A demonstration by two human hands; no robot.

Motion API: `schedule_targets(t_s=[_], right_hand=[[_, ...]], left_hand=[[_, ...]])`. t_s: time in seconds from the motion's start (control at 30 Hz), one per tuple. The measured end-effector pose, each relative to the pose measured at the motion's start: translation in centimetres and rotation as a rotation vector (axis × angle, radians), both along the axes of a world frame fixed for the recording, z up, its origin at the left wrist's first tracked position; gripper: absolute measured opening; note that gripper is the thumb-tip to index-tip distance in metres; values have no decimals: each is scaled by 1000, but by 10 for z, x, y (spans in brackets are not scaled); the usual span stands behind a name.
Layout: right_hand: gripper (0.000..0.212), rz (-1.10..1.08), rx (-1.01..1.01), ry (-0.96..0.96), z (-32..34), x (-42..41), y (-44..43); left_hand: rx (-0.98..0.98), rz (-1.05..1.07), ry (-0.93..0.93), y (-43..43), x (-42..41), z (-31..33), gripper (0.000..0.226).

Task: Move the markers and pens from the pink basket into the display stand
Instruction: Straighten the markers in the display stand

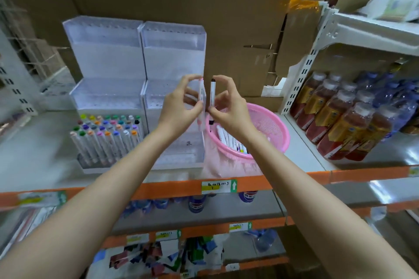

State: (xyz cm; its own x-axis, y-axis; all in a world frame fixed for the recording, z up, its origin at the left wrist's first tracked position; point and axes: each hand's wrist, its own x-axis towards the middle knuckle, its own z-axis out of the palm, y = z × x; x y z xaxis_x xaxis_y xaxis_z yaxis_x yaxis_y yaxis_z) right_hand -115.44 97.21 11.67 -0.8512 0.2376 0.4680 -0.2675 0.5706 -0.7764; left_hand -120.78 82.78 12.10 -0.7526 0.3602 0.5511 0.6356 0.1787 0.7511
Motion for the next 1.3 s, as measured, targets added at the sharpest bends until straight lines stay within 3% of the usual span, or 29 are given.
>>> schedule_targets(t_s=[0.67, 1.3], right_hand=[[60, 104, -38, 129, 61, -113, -176], [58, -21, 95, 293, 59, -190, -219]], left_hand=[[64, 175, 137, -185, -87, 58, 48], [47, 93, 176, -216, -176, 51, 49]])
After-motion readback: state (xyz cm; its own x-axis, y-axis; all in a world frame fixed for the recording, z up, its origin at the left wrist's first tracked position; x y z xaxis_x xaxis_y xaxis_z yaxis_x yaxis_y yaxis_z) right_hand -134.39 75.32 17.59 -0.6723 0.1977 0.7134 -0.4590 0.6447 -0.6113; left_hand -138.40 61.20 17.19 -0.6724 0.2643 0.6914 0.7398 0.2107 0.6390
